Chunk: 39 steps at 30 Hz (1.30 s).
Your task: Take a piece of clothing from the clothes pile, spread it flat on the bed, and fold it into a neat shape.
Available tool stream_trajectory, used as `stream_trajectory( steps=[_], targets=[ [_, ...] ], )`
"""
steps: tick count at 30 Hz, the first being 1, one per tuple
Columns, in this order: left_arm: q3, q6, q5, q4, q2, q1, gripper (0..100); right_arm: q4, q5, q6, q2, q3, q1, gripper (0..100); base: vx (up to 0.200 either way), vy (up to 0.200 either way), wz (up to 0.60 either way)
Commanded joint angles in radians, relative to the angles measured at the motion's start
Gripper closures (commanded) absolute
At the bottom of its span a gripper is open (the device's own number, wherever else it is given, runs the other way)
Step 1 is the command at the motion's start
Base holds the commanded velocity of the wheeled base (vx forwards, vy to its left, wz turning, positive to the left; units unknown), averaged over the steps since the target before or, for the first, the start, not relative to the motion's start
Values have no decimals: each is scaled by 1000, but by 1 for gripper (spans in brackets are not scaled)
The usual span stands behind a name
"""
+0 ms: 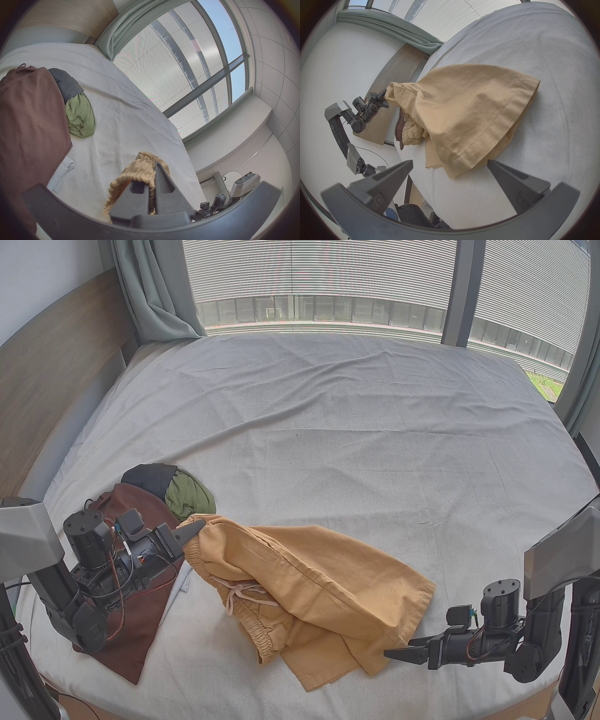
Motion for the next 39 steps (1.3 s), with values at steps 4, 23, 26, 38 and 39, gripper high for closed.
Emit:
stream_trajectory(
  steps=[4,23,26,38,39],
  targets=[
    [1,0,0,-1,0,0,100,-1,-7,35,21,-27,41,0,0,0,0],
    [-1,0,0,-1,2,0,100,-4,-2,39,-42,-47,59,100,0,0,0],
    [-1,0,0,-1,5,0,100,-4,-2,38,-45,-47,56,100,0,0,0],
    [5,0,0,-1,9,1,100,-1,18,38,-177,-102,-50,100,0,0,0],
    [5,0,-2,-1,9,1,100,-1,27,38,-182,-109,-62,100,0,0,0]
  ],
)
